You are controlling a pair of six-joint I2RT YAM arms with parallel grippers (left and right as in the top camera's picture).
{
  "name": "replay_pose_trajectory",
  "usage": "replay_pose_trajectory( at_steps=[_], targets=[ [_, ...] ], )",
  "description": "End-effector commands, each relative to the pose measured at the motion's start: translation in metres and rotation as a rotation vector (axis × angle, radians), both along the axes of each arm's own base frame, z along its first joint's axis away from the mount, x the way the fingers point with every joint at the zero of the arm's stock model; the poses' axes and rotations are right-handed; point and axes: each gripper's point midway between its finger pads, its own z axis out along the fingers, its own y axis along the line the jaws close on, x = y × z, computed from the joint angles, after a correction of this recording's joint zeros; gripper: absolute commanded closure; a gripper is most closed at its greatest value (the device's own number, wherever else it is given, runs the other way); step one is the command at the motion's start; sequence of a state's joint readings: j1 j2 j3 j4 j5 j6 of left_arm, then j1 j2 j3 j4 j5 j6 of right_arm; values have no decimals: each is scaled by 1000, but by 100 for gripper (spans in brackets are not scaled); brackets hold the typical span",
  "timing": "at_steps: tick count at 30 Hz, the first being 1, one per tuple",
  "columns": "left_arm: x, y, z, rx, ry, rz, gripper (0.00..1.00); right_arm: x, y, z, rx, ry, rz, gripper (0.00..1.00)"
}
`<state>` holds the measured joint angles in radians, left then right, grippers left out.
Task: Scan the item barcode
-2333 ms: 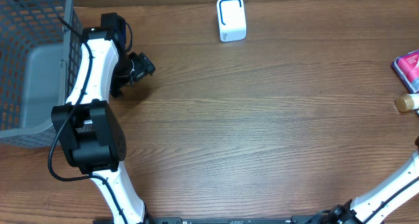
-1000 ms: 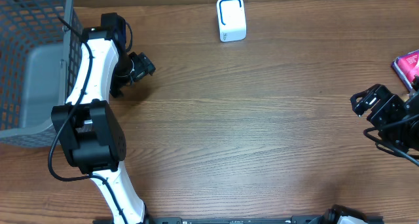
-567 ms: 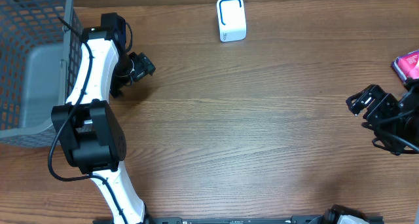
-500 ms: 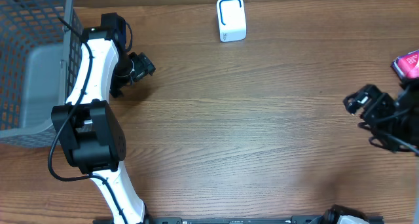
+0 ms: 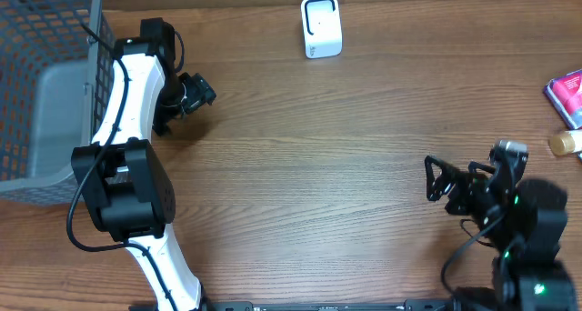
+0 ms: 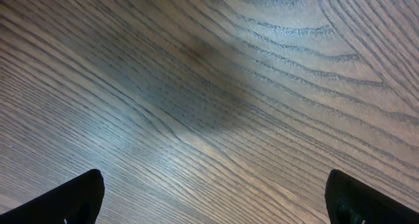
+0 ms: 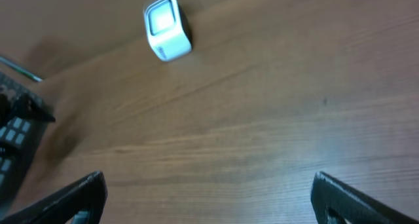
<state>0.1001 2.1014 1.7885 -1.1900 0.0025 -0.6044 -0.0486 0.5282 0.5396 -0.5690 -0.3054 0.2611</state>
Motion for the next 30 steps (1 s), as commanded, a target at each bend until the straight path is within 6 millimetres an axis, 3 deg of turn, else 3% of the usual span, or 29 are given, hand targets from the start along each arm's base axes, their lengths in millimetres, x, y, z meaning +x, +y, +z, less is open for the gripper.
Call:
replay_pose_trajectory(
  at_steps=[1,14,24,30],
  targets=[
    [3,4,2,10,-7,25,0,-8,9,-14,-6,-105,41,0],
    [3,4,2,10,-7,26,0,-4,12,-27,-18,-464,51,0],
    [3,4,2,10,-7,26,0,-6,1,-19,-133,-533,12,0],
    [3,4,2,10,-7,25,0,-1,-20,-23,-167,-507,-110,0]
  ],
)
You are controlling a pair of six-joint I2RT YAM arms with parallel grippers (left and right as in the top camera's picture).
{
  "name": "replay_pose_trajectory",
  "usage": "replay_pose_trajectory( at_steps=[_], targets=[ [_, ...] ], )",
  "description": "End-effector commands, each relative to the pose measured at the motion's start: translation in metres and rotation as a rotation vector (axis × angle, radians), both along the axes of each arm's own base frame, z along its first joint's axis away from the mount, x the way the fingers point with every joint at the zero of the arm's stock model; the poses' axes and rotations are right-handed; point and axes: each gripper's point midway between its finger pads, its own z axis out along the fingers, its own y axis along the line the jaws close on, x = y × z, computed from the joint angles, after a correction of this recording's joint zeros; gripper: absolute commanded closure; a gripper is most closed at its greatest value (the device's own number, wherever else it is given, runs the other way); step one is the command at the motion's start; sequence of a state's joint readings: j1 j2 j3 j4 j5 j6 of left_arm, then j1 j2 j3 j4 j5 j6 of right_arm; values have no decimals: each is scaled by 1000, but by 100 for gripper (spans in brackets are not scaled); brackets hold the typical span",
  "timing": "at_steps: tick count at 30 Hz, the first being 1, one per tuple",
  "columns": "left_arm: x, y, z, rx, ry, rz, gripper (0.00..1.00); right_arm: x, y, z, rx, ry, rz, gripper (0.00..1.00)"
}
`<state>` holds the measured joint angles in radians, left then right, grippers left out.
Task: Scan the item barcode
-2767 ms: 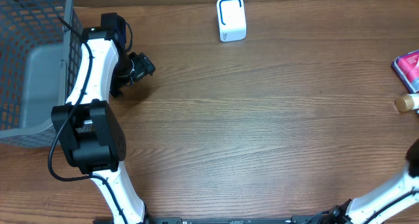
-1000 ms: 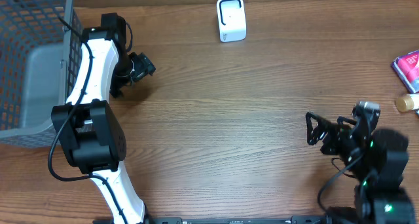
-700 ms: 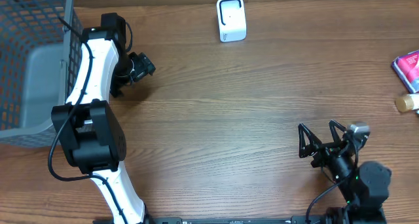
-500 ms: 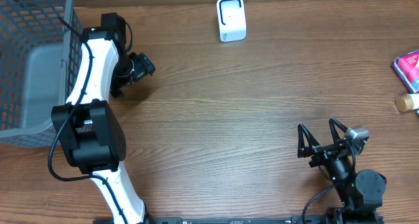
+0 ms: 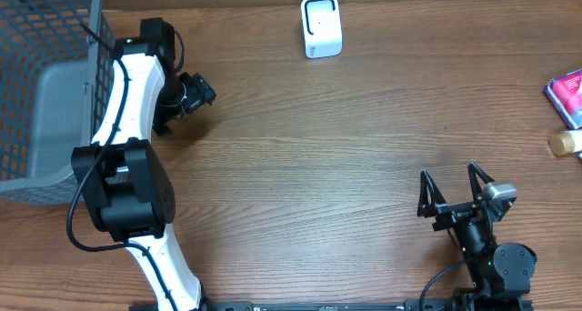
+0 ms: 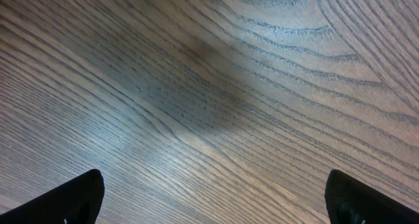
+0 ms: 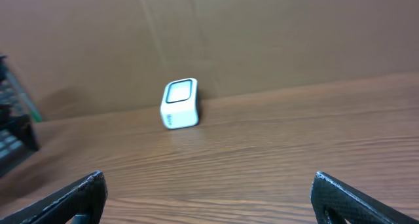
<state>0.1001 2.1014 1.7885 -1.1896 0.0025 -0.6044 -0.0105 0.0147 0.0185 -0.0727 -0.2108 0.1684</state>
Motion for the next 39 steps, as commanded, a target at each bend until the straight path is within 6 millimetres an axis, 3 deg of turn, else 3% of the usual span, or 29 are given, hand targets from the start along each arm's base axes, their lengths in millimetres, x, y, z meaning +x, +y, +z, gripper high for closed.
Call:
replay_pose_trajectory(
  at_steps=[1,7,12,39],
  targets=[
    [3,4,2,10,-7,26,0,3,-16,-3,-20,-1,-97,0],
    [3,4,2,10,-7,26,0,4,-35,-6,-45,7,-203,0],
    [3,4,2,10,-7,26,0,4,-37,-6,-113,0,-210,0],
    [3,4,2,10,-7,26,0,4,-34,-5,-112,-4,-192,0]
  ],
)
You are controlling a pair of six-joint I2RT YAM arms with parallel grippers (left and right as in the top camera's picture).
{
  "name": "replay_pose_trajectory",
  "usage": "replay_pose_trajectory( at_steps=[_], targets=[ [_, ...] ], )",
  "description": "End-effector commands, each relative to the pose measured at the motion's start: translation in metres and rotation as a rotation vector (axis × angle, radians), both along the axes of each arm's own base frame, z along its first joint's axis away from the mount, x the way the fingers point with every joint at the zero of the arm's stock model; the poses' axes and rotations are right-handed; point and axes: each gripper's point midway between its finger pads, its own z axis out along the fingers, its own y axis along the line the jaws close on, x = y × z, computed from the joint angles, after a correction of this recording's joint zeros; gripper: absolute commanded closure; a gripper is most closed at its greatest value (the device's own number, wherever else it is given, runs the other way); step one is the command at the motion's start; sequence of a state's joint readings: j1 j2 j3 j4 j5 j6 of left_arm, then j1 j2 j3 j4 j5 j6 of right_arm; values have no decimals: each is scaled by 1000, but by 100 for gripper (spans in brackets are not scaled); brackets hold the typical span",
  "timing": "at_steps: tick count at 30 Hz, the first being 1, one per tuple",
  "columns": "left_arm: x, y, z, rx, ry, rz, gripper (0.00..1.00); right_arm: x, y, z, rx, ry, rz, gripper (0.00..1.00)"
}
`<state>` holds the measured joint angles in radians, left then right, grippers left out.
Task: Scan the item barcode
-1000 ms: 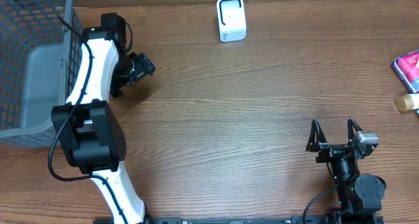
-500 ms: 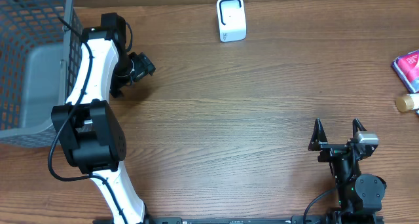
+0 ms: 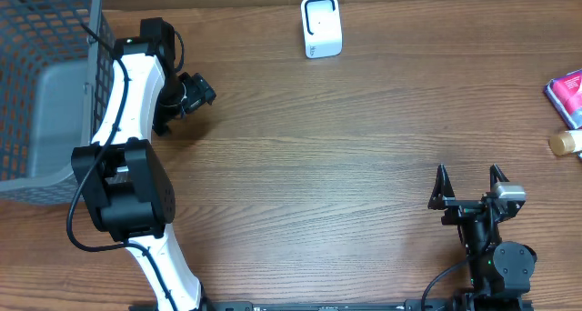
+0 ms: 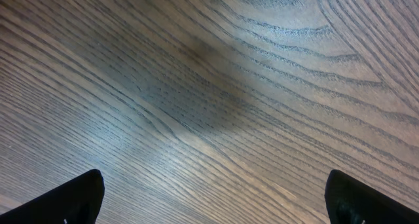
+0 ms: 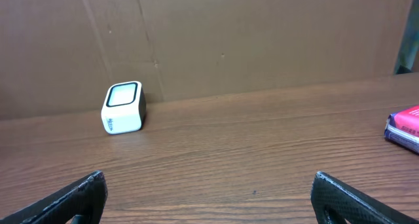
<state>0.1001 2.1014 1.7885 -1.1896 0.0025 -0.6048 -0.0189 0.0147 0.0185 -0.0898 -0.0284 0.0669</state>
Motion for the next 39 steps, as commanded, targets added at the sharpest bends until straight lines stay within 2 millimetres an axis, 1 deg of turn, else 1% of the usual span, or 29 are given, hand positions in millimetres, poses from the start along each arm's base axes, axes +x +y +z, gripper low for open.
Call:
replay_pose_trajectory(
  at_steps=[1,16,20,22,24,25,26,27,29,31,33,34,35,36,38,39],
  targets=[
    [3,4,2,10,-7,25,0,0,-1,-1,-8,-8,-3,0],
    [2,4,2,10,-6,25,0,0,-1,-1,-8,-8,-3,0],
    [-5,3,2,8,23,26,0,0,-1,-1,-8,-8,-3,0],
    [5,2,5,-3,-24,24,0,0,-1,-1,-8,-8,-3,0],
    [13,-4,16,-5,-77,-16,0,0,-1,-1,-9,-8,-3,0],
    [17,-9,25,2,-109,-50,0,0,-1,-1,-8,-8,-3,0],
    [22,-15,40,22,-160,-112,0,0,-1,-1,-8,-8,-3,0],
    [28,-24,60,52,-224,-176,0,0,-1,-1,-9,-8,-3,0],
    [38,-44,92,91,-340,-289,0,0,-1,-1,-8,-8,-3,0],
    [42,-61,114,112,-413,-389,0,0,-1,-1,-8,-8,-3,0],
    [41,-80,139,142,-492,-499,0,0,-1,-1,-8,-8,-3,0],
    [40,-85,145,151,-512,-527,0,0,-1,-1,-8,-8,-3,0],
    [34,-88,154,174,-539,-557,0,0,-1,-1,-8,-8,-3,0],
    [29,-88,156,184,-548,-556,0,0,-1,-1,-8,-8,-3,0],
    [19,-86,153,185,-561,-555,0,0,-1,-1,-8,-8,-3,0],
    [12,-87,146,180,-573,-556,0,0,-1,-1,-8,-8,-3,0]
  ],
)
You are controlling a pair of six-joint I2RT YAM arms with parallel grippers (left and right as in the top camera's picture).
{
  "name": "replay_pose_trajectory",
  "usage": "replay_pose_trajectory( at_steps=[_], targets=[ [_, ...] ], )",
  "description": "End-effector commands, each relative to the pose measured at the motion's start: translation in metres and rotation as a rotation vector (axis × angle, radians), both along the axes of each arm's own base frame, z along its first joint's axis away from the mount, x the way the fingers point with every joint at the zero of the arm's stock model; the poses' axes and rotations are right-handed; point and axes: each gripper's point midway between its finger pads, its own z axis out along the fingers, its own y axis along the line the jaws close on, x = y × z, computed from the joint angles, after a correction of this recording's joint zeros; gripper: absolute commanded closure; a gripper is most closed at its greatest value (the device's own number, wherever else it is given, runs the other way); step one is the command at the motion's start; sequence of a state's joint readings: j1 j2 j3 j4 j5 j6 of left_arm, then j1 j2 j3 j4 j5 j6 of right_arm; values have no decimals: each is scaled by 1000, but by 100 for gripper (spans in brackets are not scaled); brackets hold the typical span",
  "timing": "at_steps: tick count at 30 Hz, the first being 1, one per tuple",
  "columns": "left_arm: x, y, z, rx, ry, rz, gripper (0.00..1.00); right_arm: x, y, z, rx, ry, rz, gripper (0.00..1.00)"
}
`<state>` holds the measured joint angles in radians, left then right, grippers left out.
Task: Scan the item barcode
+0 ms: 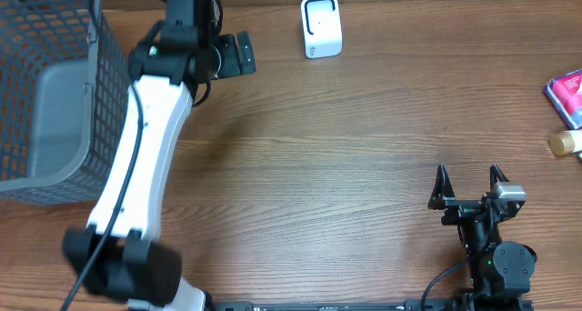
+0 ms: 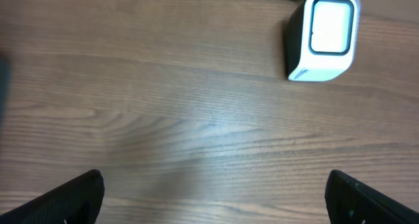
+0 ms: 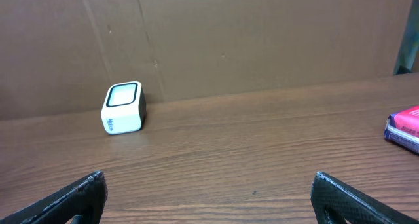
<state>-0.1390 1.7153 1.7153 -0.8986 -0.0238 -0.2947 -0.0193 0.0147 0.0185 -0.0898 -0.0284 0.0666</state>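
Note:
The white barcode scanner (image 1: 321,26) stands at the back middle of the table, its dark-framed window facing up; it also shows as the scanner (image 2: 324,37) in the left wrist view and as the scanner (image 3: 123,107) in the right wrist view. A purple and pink packet (image 1: 566,91) lies at the far right edge, also seen as the packet (image 3: 402,127). My left gripper (image 1: 240,55) is open and empty, just left of the scanner. My right gripper (image 1: 467,176) is open and empty at the front right, pointing towards the back.
A grey wire basket (image 1: 45,84) fills the far left. A small tan object (image 1: 564,143) lies at the right edge below the packet. A brown cardboard wall (image 3: 209,40) closes off the back of the table.
My left arm has moved from close over the table beside the basket to the back, with its gripper near the scanner. The scanner now shows in the left wrist view. The right arm has not moved.
My right gripper, open, was first at the right side, angled towards the scanner and the basket. It then stood near the front edge facing the back wall, and later turned a little to the right. The left gripper stayed still until its move towards the scanner.

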Motion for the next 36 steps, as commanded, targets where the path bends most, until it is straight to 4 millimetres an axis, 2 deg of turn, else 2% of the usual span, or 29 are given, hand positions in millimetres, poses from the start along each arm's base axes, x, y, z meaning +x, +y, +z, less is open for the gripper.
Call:
replay_pose_trajectory(
  at_steps=[1,5,7,11,15,18,21,23,29,36],
  targets=[
    [-26,13,-23,55,-3,-32,0,0,-1,-1,-8,-8,-3,0],
    [-45,-6,-31,36,-118,-204,0,0,-1,-1,-8,-8,-3,0],
    [-63,-14,-29,52,-227,-317,0,0,-1,-1,-8,-8,-3,0],
    [-103,-4,-25,76,-386,-309,0,0,-1,-1,-8,-8,-3,0],
    [-149,15,-25,100,-495,-256,0,0,-1,-1,-8,-8,-3,0],
    [-171,28,-28,116,-554,-213,0,0,-1,-1,-8,-8,-2,0],
    [-180,33,-38,123,-566,-195,0,0,-1,-1,-8,-8,-3,0],
    [-187,37,-53,134,-559,-176,0,0,-1,-1,-8,-8,-3,0],
    [-202,52,-82,160,-609,-113,0,0,-1,-1,-8,-8,-2,0],
    [-208,61,-91,187,-741,-66,0,0,-1,-1,-8,-8,-2,0]
  ],
)
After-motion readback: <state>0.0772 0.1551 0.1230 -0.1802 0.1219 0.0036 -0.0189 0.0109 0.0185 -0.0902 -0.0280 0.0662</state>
